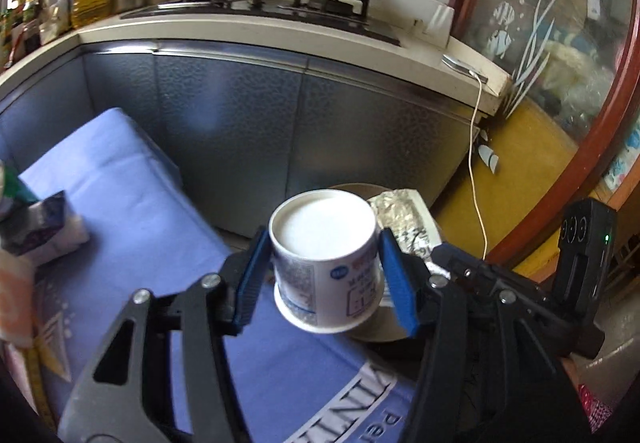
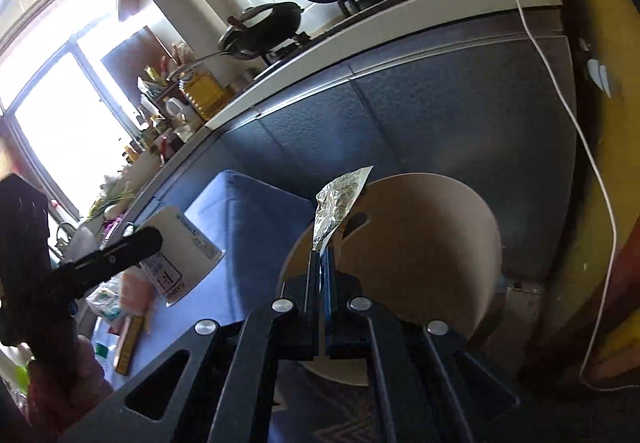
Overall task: Collect trash
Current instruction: 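Carry both items to the beige bin and open both tools over it, then bring both open tools back over the table toward the water bottle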
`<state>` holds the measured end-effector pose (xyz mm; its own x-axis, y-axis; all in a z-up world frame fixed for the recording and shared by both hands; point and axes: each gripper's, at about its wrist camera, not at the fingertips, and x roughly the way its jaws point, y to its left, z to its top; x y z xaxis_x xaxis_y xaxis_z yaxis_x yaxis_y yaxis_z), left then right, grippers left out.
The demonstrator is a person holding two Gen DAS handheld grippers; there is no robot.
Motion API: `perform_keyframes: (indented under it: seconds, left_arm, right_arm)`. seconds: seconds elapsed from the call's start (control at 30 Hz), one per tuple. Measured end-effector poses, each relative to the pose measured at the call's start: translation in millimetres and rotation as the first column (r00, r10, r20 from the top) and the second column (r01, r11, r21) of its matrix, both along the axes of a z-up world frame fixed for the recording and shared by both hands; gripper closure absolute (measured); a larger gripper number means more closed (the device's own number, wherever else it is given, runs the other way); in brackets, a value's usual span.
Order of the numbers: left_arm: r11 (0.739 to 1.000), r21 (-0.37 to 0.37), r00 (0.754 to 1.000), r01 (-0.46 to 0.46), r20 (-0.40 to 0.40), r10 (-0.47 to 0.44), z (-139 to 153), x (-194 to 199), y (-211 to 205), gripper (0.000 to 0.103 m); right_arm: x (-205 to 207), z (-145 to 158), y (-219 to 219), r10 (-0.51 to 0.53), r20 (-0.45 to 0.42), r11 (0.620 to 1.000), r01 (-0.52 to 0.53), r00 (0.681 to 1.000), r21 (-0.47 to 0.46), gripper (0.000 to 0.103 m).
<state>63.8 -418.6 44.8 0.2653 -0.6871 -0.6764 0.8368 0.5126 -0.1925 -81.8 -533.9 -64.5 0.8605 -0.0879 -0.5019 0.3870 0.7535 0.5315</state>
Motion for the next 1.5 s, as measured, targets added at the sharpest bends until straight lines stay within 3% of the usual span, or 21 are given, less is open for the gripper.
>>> perform_keyframes:
  seconds: [0.1,0.2,0.27,0.3,0.5,0.63,0.67,0.7,0.77,0.83,1.03,1.17,1.23,1.4,1.5]
  left_arm:
    - [0.999,0.049,1.000,0.010,-0.030,-0.009,-22,-1,-32,0.049]
    - [0.994,0.110,0.996,0.015,-0.086,-0.006,-44,2,-51,0.049]
    - [0.986,0.163,0.993,0.015,-0.117,0.005,-55,4,-58,0.036]
    - [0.985,0.173,0.993,0.002,-0.117,0.018,-58,4,-57,0.035]
    - [0.987,0.145,0.988,-0.071,-0.123,0.089,-52,10,-27,0.035]
    - [0.988,0.099,0.991,-0.119,-0.054,0.125,-31,3,25,0.035]
    - [0.987,0.087,0.990,-0.133,-0.039,0.137,-27,1,39,0.035]
    - [0.986,0.077,0.988,-0.150,-0.024,0.152,-24,0,57,0.035]
    - [0.979,0.067,0.982,-0.191,0.004,0.191,-18,-3,90,0.030]
    - [0.969,0.056,0.970,-0.241,0.032,0.240,-13,-6,121,0.029]
    - [0.905,0.061,0.905,-0.420,0.092,0.414,-12,-16,237,0.029]
    - [0.840,0.087,0.844,-0.536,0.086,0.530,-21,-18,315,0.029]
    - [0.795,0.094,0.800,-0.600,0.076,0.595,-25,-19,355,0.029]
    - [0.682,0.091,0.688,-0.726,0.066,0.723,-30,-14,429,0.029]
    - [0.648,0.063,0.650,-0.759,0.051,0.758,-27,-5,452,0.029]
  right_arm:
    - [7,-18,0,-0.002,-0.061,1.000,0.002,0.998,-0.001,0.102]
    - [8,-29,-2,0.007,-0.069,1.000,-0.005,0.998,0.027,0.102]
    - [4,-36,-7,-0.007,-0.053,0.998,0.010,0.999,0.055,0.102]
    - [1,-36,-8,-0.018,-0.043,0.998,0.021,0.999,0.066,0.102]
    - [-9,-28,-7,-0.054,0.005,0.994,0.053,0.999,0.100,0.101]
    - [1,-11,3,-0.027,0.058,0.990,0.018,0.998,0.138,0.095]
    - [6,-5,6,-0.024,0.059,0.991,0.016,0.998,0.135,0.084]
    - [7,1,12,-0.019,0.069,0.993,0.011,0.997,0.122,0.061]
    - [8,19,26,-0.021,0.103,0.996,0.012,0.994,0.091,0.025]
    - [12,36,44,0.007,0.136,0.999,-0.013,0.991,0.043,0.020]
    - [50,65,108,0.206,0.121,0.979,-0.206,0.971,-0.016,0.018]
    - [80,64,158,0.325,0.065,0.946,-0.325,0.944,-0.007,0.018]
    - [92,61,187,0.380,0.029,0.925,-0.380,0.925,-0.006,0.020]
    - [122,52,256,0.515,-0.051,0.857,-0.515,0.856,0.006,0.041]
    - [138,59,292,0.587,-0.083,0.805,-0.591,0.806,-0.046,0.050]
